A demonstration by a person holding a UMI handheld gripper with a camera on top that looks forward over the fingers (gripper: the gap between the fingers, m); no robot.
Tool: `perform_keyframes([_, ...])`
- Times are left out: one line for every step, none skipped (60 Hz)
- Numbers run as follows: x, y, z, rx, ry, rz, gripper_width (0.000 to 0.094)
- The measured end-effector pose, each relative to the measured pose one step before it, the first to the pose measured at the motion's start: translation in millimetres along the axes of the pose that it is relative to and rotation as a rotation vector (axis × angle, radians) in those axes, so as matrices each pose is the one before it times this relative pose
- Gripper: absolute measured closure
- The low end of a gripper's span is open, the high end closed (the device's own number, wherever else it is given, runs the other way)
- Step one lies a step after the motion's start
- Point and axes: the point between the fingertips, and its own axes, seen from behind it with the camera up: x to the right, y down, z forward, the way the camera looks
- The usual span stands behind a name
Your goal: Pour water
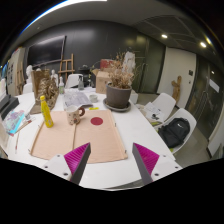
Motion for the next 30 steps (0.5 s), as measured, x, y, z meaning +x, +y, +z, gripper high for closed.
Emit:
perform_keyframes([-1.97, -0.64, 0.51, 0.00171, -0.00532, -0.0007, 0.0075])
perform_keyframes([-2.48, -0.59, 0.64, 0.00075, -0.00503, -0.0012, 0.0074])
perform_keyframes([-3.22, -0.54, 0.96, -0.00009, -0.00533, -0.0020, 0.0074])
perform_keyframes([-4.10, -0.52, 0.98, -0.00075, -0.00539, -0.0023, 0.0075])
perform_keyframes([-5.10, -0.98, 1.60, -0.00059, -0.00551, -0.0024, 0.0075])
perform_keyframes([-6.93, -1.53, 1.87, -0.00024, -0.00515, -0.0026, 0.0074])
perform_keyframes([-6.54, -1.13, 1.93, -0.00043, -0.00543, -0.0026, 0.0074])
perform_keyframes([-6.65, -0.82, 1.88, -0.00123, -0.00555, -0.0025, 0.0075])
perform_keyframes([-7.18, -0.64, 2.03, -0.00153, -0.00642, -0.0031, 0.0077])
perform_keyframes([-1.99, 0.59, -1.14, -0.00057, -0.01048, -0.0037, 0.0078])
perform_keyframes([-10.81, -0.87, 3.54, -0.00068, -0.00694, -0.0039, 0.0078])
perform_keyframes([-8.58, -1.36, 2.63, -0.00088, -0.00706, -0.0038, 0.0079])
perform_keyframes([-8.75, -0.74, 2.72, -0.00029, -0.00781, -0.0040, 0.0079])
perform_keyframes([-9.19, -1.15, 3.01, -0.00038, -0.00813, -0.0041, 0.0078])
perform_keyframes([-9.44, -0.99, 2.98, 0.00032, -0.00933, -0.0043, 0.0076])
perform_keyframes([-9.90, -1.14, 3.18, 0.00092, -0.01043, -0.0040, 0.0076])
perform_keyframes([-9.84, -1.21, 3.12, 0.00059, -0.01109, -0.0045, 0.0076])
perform_keyframes([-10.24, -1.11, 3.37, 0.00033, -0.01084, -0.0044, 0.0074])
perform_keyframes([-10.35, -1.30, 3.56, 0.00063, -0.01098, -0.0048, 0.0074])
perform_keyframes([-11.45, -2.08, 4.44, 0.00153, -0.01008, -0.0048, 0.0075])
perform_keyframes([-10.51, -1.79, 4.15, 0.00264, -0.01061, -0.0053, 0.0074])
perform_keyframes([-10.75, -2.36, 4.51, 0.00319, -0.01017, -0.0052, 0.0076])
perform_keyframes([-10.57, -2.03, 4.95, 0.00353, -0.00967, -0.0045, 0.0076])
perform_keyframes([-10.47, -1.99, 5.16, 0.00366, -0.00919, -0.0039, 0.0075])
perform_keyframes([-10.81, -2.22, 5.70, 0.00383, -0.00976, -0.0034, 0.0075])
perform_keyframes([-11.06, -2.01, 5.91, 0.00485, -0.01100, -0.0022, 0.0074])
perform_keyframes([-11.47, -2.38, 6.53, 0.00627, -0.01090, -0.0012, 0.0071])
perform_keyframes([-10.60, -2.35, 6.48, 0.00734, -0.01080, 0.0007, 0.0073])
perform_keyframes([-10.33, -2.49, 7.43, 0.00800, -0.00910, 0.0017, 0.0073])
perform_keyframes([-10.08, -1.84, 7.61, 0.00793, -0.00786, 0.0019, 0.0076])
